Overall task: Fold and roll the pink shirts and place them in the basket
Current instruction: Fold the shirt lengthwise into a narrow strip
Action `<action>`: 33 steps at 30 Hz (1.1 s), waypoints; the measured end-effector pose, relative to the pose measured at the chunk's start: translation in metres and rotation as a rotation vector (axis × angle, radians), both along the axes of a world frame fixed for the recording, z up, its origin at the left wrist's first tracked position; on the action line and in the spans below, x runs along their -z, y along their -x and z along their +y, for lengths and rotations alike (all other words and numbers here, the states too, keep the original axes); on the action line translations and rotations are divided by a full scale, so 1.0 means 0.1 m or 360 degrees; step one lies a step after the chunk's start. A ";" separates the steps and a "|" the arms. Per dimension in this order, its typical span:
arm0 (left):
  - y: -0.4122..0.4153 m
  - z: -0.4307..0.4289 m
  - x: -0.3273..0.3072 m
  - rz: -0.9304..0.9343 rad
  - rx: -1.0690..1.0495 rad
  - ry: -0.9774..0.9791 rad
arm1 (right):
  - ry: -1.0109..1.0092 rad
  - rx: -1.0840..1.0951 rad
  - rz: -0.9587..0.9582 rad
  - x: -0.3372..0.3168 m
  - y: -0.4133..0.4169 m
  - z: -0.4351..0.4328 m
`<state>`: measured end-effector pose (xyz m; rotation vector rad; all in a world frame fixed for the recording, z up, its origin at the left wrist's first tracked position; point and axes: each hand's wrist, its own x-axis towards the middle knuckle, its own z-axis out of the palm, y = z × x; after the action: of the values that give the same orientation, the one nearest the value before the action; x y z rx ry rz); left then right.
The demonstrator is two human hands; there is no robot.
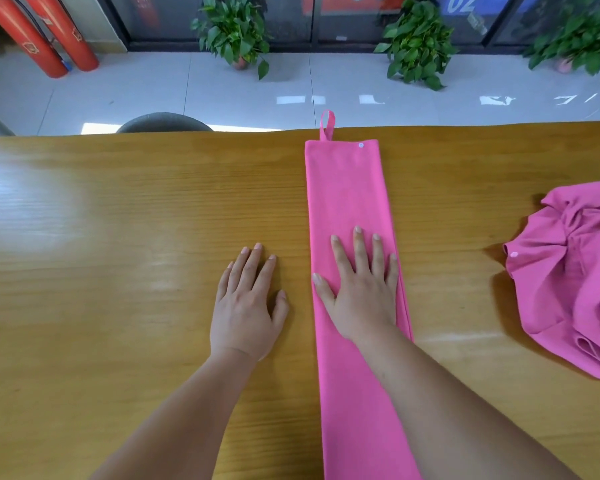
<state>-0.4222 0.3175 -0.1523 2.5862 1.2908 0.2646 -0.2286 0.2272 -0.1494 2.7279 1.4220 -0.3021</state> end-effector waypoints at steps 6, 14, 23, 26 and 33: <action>0.00 0.00 0.01 -0.0015 -0.0009 -0.0010 | 0.0034 -0.0066 0.0024 -0.08 0.08 -0.16; 0.01 0.00 0.02 -0.0026 -0.0008 -0.0019 | 0.0038 -0.0031 -0.0009 -0.05 0.23 -0.45; 0.01 0.00 0.02 -0.0020 -0.0003 -0.0008 | 0.0045 -0.0097 0.0027 -0.07 0.19 -0.35; 0.01 0.00 0.03 -0.0024 -0.0008 -0.0014 | 0.0089 -0.0126 0.0015 -0.10 0.37 -0.77; 0.01 0.00 0.03 -0.0028 -0.0004 -0.0024 | 0.0015 -0.0134 -0.0029 0.00 0.00 -0.15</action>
<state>-0.4235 0.3175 -0.1554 2.5891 1.2910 0.2976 -0.2281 0.2121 -0.1498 2.6472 1.5218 -0.2780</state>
